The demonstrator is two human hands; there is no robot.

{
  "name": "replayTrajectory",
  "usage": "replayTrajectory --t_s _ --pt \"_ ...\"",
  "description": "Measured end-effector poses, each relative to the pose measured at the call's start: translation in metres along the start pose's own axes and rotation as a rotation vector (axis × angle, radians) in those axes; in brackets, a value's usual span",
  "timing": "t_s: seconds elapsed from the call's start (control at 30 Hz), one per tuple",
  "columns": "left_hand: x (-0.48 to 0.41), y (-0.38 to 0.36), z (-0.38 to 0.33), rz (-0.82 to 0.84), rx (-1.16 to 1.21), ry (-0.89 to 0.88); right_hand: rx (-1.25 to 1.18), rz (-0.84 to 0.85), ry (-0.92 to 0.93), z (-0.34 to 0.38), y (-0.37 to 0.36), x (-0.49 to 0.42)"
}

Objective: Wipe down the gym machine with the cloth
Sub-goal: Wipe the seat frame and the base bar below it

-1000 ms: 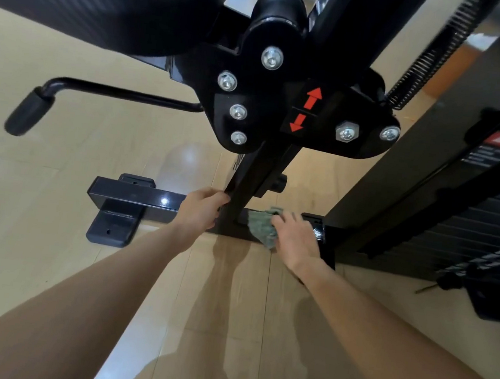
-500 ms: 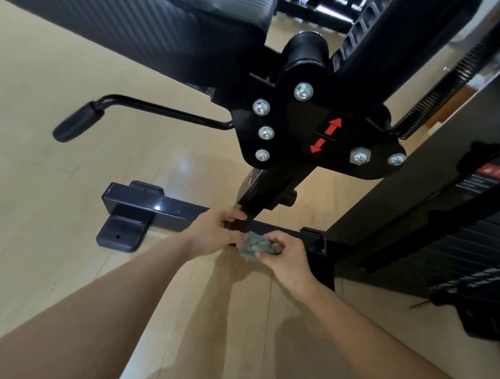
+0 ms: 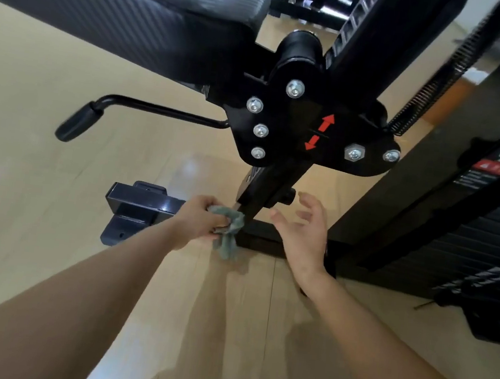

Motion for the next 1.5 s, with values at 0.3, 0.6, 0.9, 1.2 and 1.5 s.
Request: replayTrajectory --t_s 0.3,0.6,0.9,1.2,1.5 --pt "-0.041 0.012 0.018 -0.356 -0.548 -0.436 -0.028 -0.077 0.218 0.017 -0.030 -0.022" --pt "-0.049 -0.008 0.052 -0.198 -1.076 -0.624 0.025 -0.064 0.273 0.012 -0.030 -0.029" --pt "-0.052 0.042 0.078 -0.271 -1.105 -0.484 0.070 -0.105 0.274 0.003 -0.037 -0.023" --pt "-0.051 0.043 0.071 -0.255 -1.104 -0.415 0.029 -0.139 0.271 -0.002 -0.042 -0.019" --pt "-0.047 0.026 0.064 -0.160 -1.130 -0.532 0.045 -0.074 0.292 -0.004 -0.040 -0.011"
Point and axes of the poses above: each hand's wrist, its own x-axis away from the middle knuckle, its own y-axis out of the back of the hand, z = x × y, the point moved 5 cm from there along -x, towards the middle knuckle, and after that the axes turned 11 degrees about -z, right-handed, at the moved point
